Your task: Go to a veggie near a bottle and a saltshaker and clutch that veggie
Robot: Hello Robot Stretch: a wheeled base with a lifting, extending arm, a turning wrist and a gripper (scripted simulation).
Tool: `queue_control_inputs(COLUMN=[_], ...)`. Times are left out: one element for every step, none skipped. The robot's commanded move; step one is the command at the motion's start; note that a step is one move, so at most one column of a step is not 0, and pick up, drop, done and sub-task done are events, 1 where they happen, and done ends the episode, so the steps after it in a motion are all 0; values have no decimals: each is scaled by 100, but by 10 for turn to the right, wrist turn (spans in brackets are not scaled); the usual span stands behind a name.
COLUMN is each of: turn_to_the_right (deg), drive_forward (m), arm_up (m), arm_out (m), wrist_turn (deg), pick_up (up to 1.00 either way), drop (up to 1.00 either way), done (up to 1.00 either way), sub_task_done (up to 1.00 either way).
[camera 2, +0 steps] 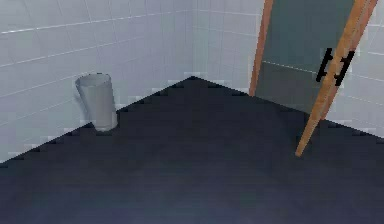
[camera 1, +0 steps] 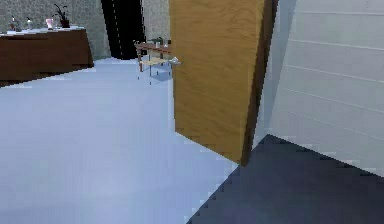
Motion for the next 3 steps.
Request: queue_control_inputs(turn_to_the_right=[0, -300, 0], drive_forward=[50, 0, 100], arm_up=[0, 0, 0], arm_out=[0, 0, 0], wrist_turn=[0, 0, 0], pick_up=[0, 0, 0], drop=[0, 0, 0], done=[0, 0, 0], sub_task_done=[0, 0, 0])
